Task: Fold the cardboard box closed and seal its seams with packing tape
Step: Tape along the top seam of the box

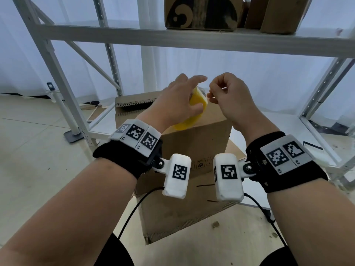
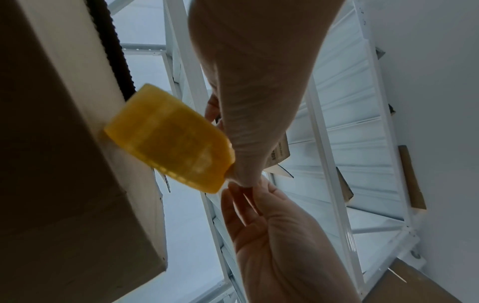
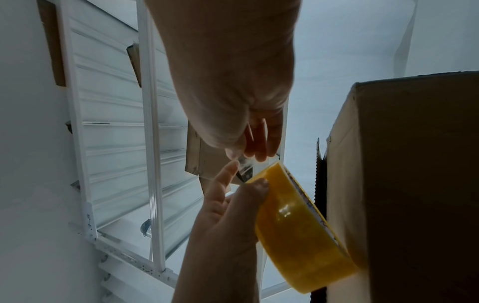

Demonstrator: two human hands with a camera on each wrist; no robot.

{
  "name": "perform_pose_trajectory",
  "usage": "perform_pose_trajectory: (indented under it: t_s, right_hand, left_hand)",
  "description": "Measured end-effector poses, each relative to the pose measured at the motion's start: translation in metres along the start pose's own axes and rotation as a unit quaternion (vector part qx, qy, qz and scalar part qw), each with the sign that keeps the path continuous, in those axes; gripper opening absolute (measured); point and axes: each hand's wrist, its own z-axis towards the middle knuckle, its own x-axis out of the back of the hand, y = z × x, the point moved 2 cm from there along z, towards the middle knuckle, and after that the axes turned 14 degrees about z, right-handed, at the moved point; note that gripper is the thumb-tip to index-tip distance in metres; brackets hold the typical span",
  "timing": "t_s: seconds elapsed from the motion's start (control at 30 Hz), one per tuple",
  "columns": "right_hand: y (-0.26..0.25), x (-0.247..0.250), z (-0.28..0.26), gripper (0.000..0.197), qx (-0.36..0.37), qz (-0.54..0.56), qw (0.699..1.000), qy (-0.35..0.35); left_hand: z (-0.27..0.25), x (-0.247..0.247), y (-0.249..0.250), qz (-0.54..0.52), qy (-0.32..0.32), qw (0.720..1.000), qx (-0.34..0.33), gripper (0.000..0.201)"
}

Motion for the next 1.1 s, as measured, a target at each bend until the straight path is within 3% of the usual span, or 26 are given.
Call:
perform_pose_trajectory:
  t_s: [0.2,0.3,0.4,0.47,0.53,0.7,0.87,0.97,1.1]
  right_hand:
    - [-0.014,-0.003,0.01,0.007,0.044,-0.036,0.997,-0.056]
    - [-0.018,-0.003,0.017,0.004,0.053,-0.036,0.996,-0.06]
    - [-0.023,-0.002,0.022,0.036,0.054,-0.005,0.998,-0.019]
    - [-0.029,0.002,0.025,0.048,0.011,0.067,0.997,0.033]
    - [-0.033,0.008,0.027,0.042,-0.041,0.091,0.994,0.045]
    - [-0.034,0.007,0.021,0.026,-0.122,0.151,0.981,-0.029]
    - [-0.035,-0.003,0.007,0.043,-0.193,0.215,0.952,-0.103]
    - [-0.038,-0.008,0.006,0.049,-0.177,0.265,0.942,-0.103]
    - [-0.047,-0.011,0.009,0.051,-0.119,0.136,0.977,-0.113]
  left_hand:
    - [0.023,0.013,0.0,0.005,0.04,0.998,0.045,0.019]
    - [0.031,0.019,0.0,0.02,0.037,0.998,0.039,0.02]
    - [0.04,0.032,0.002,0.01,0.051,0.997,0.05,0.021]
    - [0.043,0.038,0.004,-0.035,0.049,0.997,0.055,0.02]
    - [0.041,0.044,0.007,-0.11,0.062,0.99,0.061,0.018]
    - [0.035,0.053,0.014,-0.244,0.095,0.962,0.082,0.012]
    - [0.027,0.056,0.012,-0.298,0.106,0.944,0.089,0.008]
    - [0.021,0.06,0.006,-0.29,0.096,0.949,0.079,0.008]
    - [0.015,0.067,-0.006,-0.253,0.086,0.96,0.086,0.008]
